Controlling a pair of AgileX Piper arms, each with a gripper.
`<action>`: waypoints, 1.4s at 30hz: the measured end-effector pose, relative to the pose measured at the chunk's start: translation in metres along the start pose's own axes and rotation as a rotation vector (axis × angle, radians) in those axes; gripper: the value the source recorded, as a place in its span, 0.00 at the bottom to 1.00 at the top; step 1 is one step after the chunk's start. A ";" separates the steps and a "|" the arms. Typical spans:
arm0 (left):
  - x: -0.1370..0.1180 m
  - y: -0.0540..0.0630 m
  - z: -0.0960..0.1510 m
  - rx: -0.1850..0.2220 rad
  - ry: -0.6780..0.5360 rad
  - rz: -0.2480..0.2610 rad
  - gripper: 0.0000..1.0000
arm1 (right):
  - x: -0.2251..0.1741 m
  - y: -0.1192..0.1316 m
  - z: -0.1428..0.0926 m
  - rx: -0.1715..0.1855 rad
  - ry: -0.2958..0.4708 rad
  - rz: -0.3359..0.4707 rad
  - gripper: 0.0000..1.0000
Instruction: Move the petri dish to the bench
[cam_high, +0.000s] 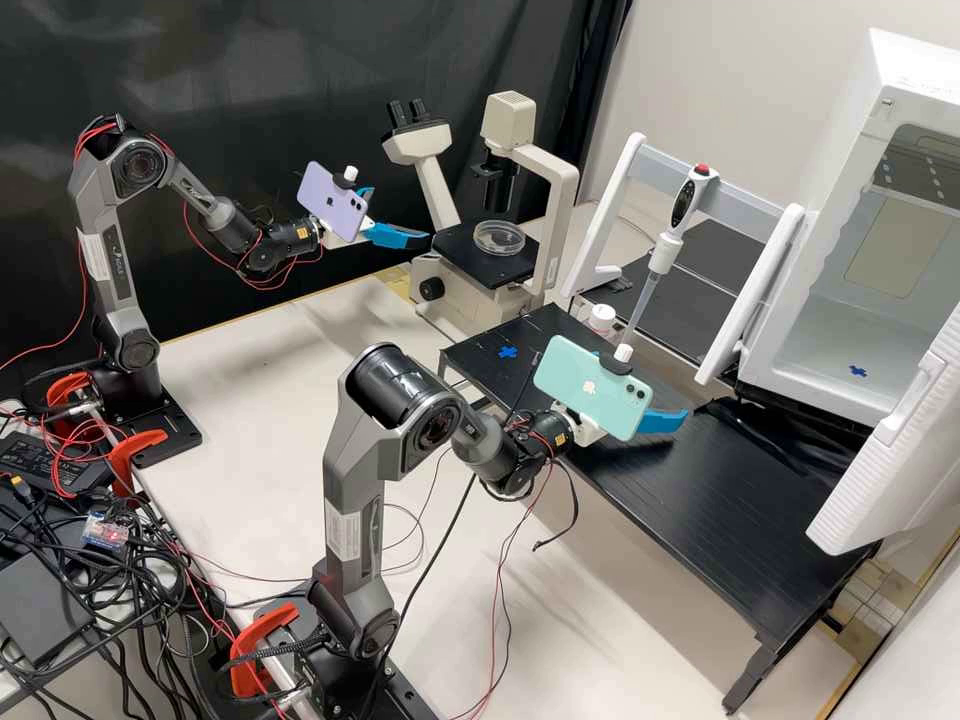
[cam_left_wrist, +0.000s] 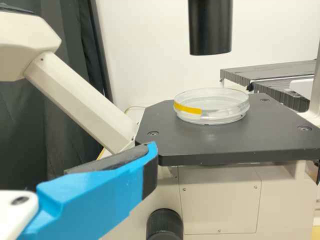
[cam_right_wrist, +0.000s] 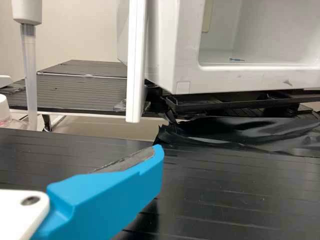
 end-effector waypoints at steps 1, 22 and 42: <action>0.000 0.000 0.000 0.000 0.000 0.000 1.00 | 0.000 0.000 0.000 0.000 0.000 0.000 1.00; 0.000 0.000 0.000 0.000 0.000 0.000 1.00 | -0.037 -0.022 -0.051 -0.006 0.225 -0.045 1.00; 0.000 0.000 0.000 0.000 0.000 0.000 1.00 | -0.025 -0.074 -0.152 -0.061 0.534 -0.158 1.00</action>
